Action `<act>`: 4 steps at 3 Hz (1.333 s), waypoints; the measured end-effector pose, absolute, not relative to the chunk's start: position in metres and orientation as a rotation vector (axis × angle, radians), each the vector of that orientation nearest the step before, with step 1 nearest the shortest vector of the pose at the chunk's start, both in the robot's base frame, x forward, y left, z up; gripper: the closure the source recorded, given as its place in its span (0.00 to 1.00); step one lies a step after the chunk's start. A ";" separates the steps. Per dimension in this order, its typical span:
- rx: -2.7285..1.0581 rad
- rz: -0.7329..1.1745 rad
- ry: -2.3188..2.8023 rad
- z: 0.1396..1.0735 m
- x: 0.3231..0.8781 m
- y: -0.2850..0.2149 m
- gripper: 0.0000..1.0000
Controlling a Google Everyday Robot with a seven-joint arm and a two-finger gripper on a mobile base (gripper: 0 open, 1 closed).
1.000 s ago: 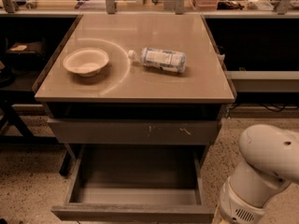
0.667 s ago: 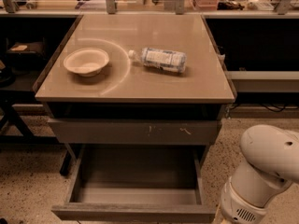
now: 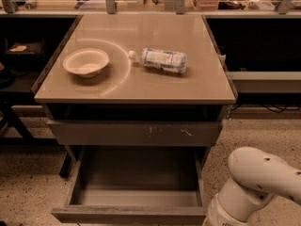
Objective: Close middle drawer
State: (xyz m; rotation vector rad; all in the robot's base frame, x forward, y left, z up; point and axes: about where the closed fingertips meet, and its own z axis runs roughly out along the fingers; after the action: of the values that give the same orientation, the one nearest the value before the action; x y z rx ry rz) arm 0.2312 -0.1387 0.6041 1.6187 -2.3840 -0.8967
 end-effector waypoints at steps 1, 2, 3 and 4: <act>1.634 -1.022 -2.383 0.553 0.242 -0.118 1.00; 1.657 -1.111 -2.381 0.518 0.259 -0.106 1.00; 1.692 -1.143 -2.376 0.492 0.277 -0.097 1.00; 1.736 -1.160 -2.395 0.472 0.292 -0.092 1.00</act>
Offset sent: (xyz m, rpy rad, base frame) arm 0.0515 0.0460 -0.1285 0.2409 -0.0126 -0.0215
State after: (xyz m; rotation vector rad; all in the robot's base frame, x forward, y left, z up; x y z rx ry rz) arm 0.2925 -0.0924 0.4716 1.7359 -2.3947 -1.1595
